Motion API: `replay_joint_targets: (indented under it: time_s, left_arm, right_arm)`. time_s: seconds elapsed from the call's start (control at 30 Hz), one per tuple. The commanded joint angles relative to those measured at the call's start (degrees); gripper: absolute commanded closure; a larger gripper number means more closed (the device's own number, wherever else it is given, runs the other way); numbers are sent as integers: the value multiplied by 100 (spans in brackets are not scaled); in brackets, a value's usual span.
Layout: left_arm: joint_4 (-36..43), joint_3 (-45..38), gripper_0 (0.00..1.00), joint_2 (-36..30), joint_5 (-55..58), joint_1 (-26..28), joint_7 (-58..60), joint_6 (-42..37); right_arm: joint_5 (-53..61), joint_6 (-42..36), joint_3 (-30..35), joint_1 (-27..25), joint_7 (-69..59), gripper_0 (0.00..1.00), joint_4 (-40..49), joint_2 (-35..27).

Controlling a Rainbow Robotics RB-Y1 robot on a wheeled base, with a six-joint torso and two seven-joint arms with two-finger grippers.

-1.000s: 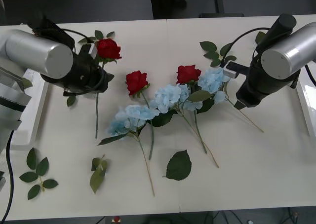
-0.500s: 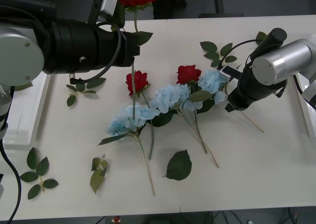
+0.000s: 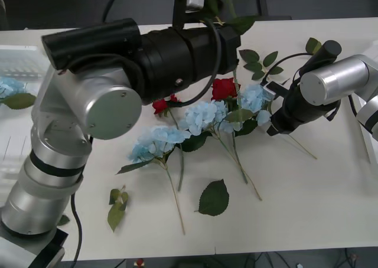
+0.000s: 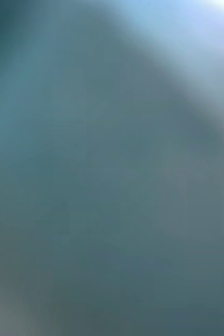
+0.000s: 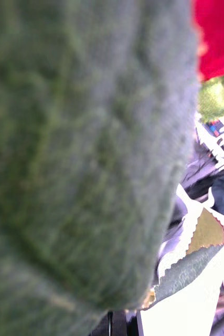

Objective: Place the red flowers into the right box and the blue flowers into the left box. If a person shows an open palm, hand one flower to the person first, then continue sorting.

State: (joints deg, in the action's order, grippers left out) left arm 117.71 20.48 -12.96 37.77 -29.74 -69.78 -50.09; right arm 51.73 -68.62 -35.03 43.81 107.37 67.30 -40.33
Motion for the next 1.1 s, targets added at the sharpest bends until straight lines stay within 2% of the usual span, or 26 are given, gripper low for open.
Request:
replay_joint_targets:
  time_s: [0.03, 0.17, 0.3, 0.5, 0.7, 0.93, 1.1]
  left_arm:
    - [-433, 694, 100, 435, -736, 30, -89, 1142]
    - [-916, 1019, 100, 497, -947, 39, -27, 2030]
    - [-969, 1019, 100, 541, -956, 39, -18, 2092]
    - [-960, 1019, 100, 541, -912, 39, -9, 2092]
    - [-960, 1019, 100, 541, -912, 39, -9, 2092]
    - [-960, 1019, 100, 541, -912, 39, -9, 2092]
    - [-960, 1019, 100, 541, -912, 39, -9, 2092]
  right_arm:
    - [602, -169, 92, 75, 302, 0, 213, -283]
    - [1428, -828, 752, 128, 943, 0, 240, -538]
    - [2491, -1505, 1323, 146, 1523, 0, 240, -889]
    - [3897, -1927, 1340, 146, 1743, 0, 222, -1373]
    - [4390, -2331, 1340, 146, 1849, 0, 213, -1583]
    - [5585, -2946, 1340, 154, 1814, 0, -165, -1443]
    - [6156, -2946, 1332, 146, 1743, 0, -174, -1126]
